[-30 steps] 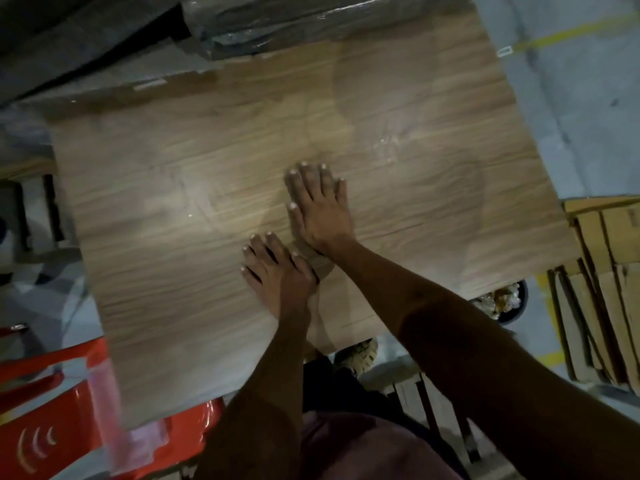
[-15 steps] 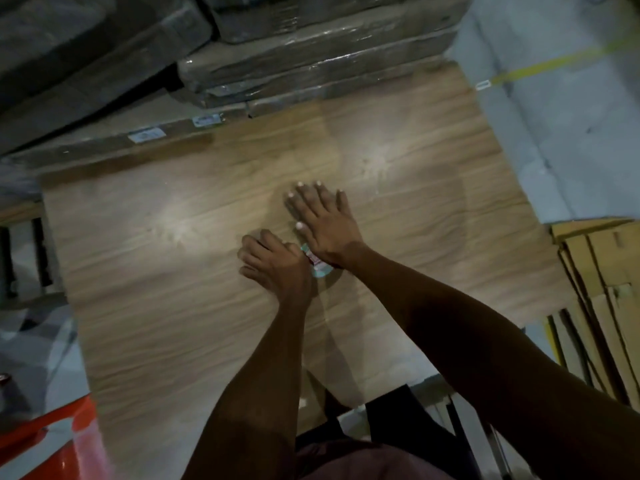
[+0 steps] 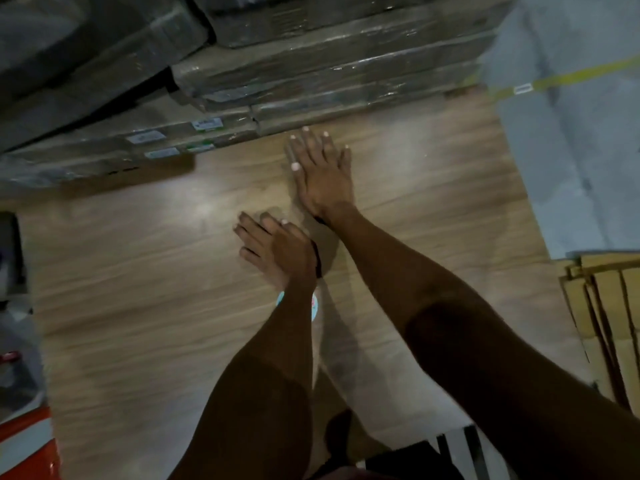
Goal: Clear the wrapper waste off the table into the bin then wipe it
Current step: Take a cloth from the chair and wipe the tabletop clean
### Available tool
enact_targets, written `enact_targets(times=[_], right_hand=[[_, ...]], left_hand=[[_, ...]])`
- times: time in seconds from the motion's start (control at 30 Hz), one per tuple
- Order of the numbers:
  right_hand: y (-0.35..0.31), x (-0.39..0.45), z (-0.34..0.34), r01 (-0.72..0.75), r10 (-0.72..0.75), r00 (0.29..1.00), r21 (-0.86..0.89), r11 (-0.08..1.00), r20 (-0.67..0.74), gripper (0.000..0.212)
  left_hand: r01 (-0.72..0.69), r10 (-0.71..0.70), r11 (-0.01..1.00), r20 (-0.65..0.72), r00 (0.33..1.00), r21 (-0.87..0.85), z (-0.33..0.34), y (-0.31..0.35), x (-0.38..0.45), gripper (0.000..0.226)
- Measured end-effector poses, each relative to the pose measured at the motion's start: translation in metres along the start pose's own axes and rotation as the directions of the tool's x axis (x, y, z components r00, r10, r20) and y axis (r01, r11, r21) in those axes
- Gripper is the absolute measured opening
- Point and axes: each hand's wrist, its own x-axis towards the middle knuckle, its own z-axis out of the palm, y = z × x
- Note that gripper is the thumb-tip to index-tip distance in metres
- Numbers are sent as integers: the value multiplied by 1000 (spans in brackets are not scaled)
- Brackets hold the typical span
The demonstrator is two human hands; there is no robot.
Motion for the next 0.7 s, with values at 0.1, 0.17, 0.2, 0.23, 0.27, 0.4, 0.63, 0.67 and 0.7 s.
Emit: enact_targets(times=[0.1,0.17,0.2,0.23,0.27,0.4,0.63,0.67,0.7], right_hand=[[-18,6,2,-101,101,994,6,995,-43,60],[-16,8,2,74,-74,997,-58,996,-4,60],[-9,11,2,151,-150,989,-94,984,13,60],[-1,13,1,178,-178,984,-117,977,9,60],[7,16,-1,147,-150,989,-116,982,-18,60],[18,20,-4,-255,261,955,60,965,-141,60],[43,-29,-3,-55,48,992,-54,997,-115,62],[52,-36,-4,-196,193,970,-2,981,-150,62],[54,-45,-5,-312,314,933,43,949,-174,62]], left_hand=[[-7,7,999,13,1000,46,0,1,2,42],[3,-4,999,16,1000,52,-2,0,0,42],[3,-4,998,19,1000,55,-3,1,-1,43],[5,-6,999,25,1000,51,-4,3,-2,43],[7,-8,999,28,1000,45,-5,4,-2,43],[2,-4,998,31,1000,61,-7,6,-3,42],[3,-6,998,44,999,57,-10,6,-3,45],[0,-3,998,49,999,64,-10,5,-4,45],[-1,-3,998,53,999,65,-10,5,-3,45]])
